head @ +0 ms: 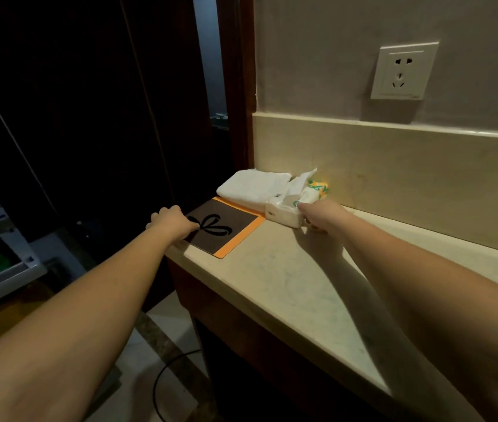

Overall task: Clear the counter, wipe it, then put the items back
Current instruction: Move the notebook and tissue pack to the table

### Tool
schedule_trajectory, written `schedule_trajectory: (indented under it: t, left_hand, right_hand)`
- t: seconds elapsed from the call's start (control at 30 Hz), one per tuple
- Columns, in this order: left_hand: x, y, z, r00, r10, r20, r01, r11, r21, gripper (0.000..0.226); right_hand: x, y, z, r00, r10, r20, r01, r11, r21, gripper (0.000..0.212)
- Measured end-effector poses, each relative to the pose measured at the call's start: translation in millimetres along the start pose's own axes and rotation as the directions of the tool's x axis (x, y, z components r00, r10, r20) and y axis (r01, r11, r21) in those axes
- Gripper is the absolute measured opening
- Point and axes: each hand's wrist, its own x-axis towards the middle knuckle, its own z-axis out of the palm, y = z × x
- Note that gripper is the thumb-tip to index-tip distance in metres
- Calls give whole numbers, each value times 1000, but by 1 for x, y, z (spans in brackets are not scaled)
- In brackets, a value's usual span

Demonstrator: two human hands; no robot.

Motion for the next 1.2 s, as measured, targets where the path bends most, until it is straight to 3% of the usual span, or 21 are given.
schedule_trajectory:
  t: [0.1, 0.23, 0.37, 0.6, 0.8, 0.9, 1.1, 1.2]
  left_hand:
    - [6, 4, 3, 999, -22, 38, 22, 1000, -1, 75]
    - [12, 5, 3, 998, -21, 62, 22, 1000, -6, 79]
    - [14, 5, -2, 995, -28, 95, 29, 1000, -9, 84]
    - [14, 3, -6, 989, -24, 145, 36, 996, -82, 88]
    - [8, -1, -6, 986, -5, 167, 39, 978, -205, 64]
    - [3, 0, -9, 986, -27, 162, 63, 973, -221, 62]
    - [-14, 3, -17, 990, -93, 103, 119, 953, -278, 50]
    - [-24, -5, -19, 985, -113, 134, 163, 875, -456, 31]
  right_hand:
    - [10, -2, 5, 1000, 23, -7, -23, 998, 55, 45]
    - [19, -7, 7, 995, 83, 48, -90, 980, 175, 15]
    - [21, -12, 5, 980, 171, 104, -194, 940, 280, 24]
    - [18, -29, 5, 932, 287, 222, -362, 695, 621, 4]
    - [20, -24, 11, 937, 239, 254, -348, 600, 720, 32]
    - [21, -23, 10, 936, 236, 263, -353, 641, 681, 20]
    - [9, -16, -3, 929, 255, 269, -370, 604, 706, 14]
    - [-4, -13, -12, 939, 233, 252, -343, 623, 703, 13]
